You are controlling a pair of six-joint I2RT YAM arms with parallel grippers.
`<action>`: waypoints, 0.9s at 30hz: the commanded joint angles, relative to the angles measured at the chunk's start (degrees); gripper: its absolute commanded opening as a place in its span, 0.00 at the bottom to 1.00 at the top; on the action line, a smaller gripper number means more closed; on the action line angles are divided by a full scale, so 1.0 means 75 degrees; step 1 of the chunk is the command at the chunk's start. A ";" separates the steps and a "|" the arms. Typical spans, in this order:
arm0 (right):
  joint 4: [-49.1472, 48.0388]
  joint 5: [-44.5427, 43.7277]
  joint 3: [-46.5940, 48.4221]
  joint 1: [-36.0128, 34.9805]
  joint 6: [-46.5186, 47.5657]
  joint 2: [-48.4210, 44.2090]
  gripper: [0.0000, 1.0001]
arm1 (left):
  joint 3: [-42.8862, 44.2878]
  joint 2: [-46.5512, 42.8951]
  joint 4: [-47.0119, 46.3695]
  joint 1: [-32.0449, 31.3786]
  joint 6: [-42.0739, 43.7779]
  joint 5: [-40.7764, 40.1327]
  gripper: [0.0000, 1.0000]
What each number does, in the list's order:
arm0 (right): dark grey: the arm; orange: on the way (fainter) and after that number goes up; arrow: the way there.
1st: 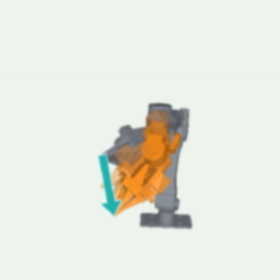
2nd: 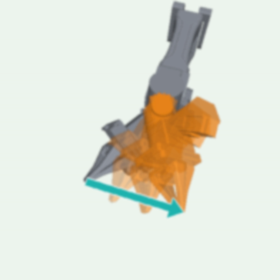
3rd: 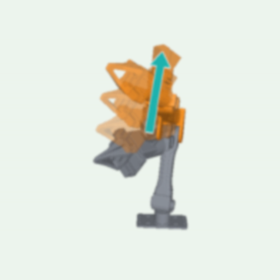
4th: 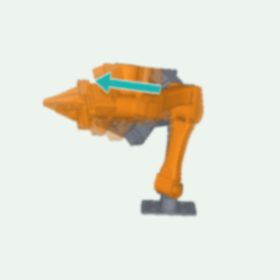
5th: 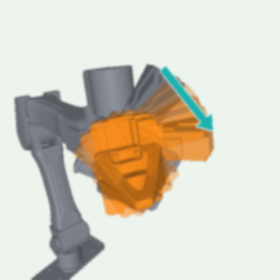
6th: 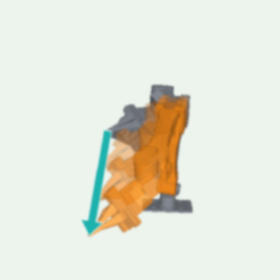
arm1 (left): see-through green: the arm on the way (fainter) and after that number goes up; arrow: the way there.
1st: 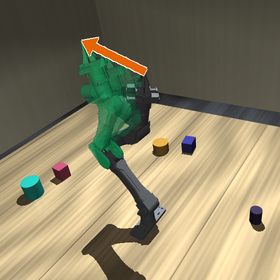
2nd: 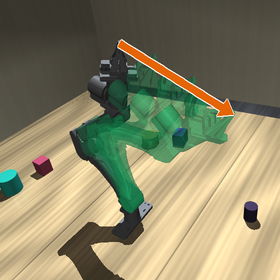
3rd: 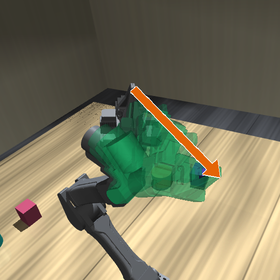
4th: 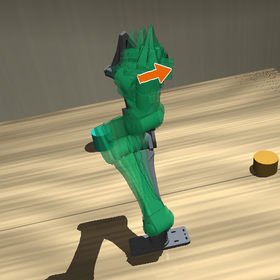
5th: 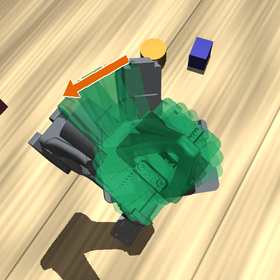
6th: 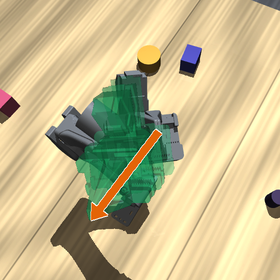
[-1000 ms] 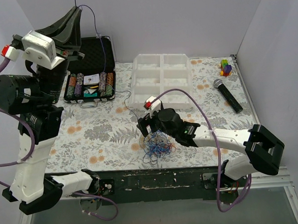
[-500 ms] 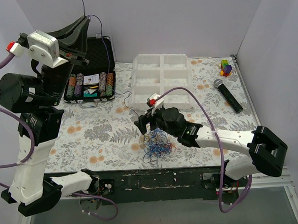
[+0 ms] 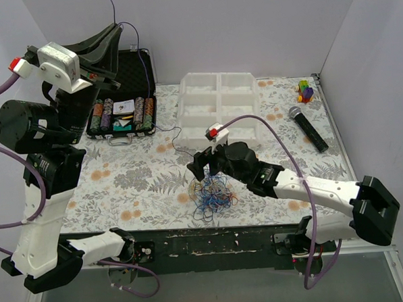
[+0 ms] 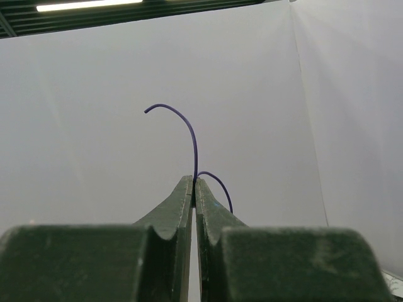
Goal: Untangle the cables
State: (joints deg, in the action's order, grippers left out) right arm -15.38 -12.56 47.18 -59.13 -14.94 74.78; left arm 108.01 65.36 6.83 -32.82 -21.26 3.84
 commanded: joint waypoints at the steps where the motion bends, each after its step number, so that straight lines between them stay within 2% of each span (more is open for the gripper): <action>1: -0.0131 0.0198 -0.0185 0.0021 -0.0188 -0.0689 1.00 | -0.0069 -0.0102 0.0050 0.0016 0.0045 0.0086 0.00; 6: 0.0374 0.0385 0.0072 0.0033 -0.0118 -0.0643 1.00 | -0.0022 -0.0090 0.0050 0.0016 0.0033 0.0110 0.00; 13: 0.0222 0.0585 -0.0044 0.0033 -0.0176 -0.0842 1.00 | 0.0107 -0.0043 0.0050 0.0016 0.0033 0.0121 0.00; 17: 0.1366 0.0713 0.0715 0.0033 -0.0199 -0.0784 1.00 | 0.0119 -0.0055 0.0167 0.0016 0.0022 0.0133 0.00; 20: 0.2503 0.0386 0.1208 0.0033 -0.0375 -0.0725 1.00 | 0.0014 -0.0090 0.0168 0.0016 0.0045 0.0133 0.00; 27: 0.2565 0.0279 0.0940 0.0033 -0.0644 -0.1194 1.00 | -0.0045 -0.0090 0.0167 0.0016 0.0033 0.0145 0.00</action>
State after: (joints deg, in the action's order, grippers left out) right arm 1.43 -9.54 53.15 -59.09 -17.89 67.83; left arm 107.92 65.34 7.40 -32.82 -21.23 4.54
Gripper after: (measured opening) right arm 1.000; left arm 0.014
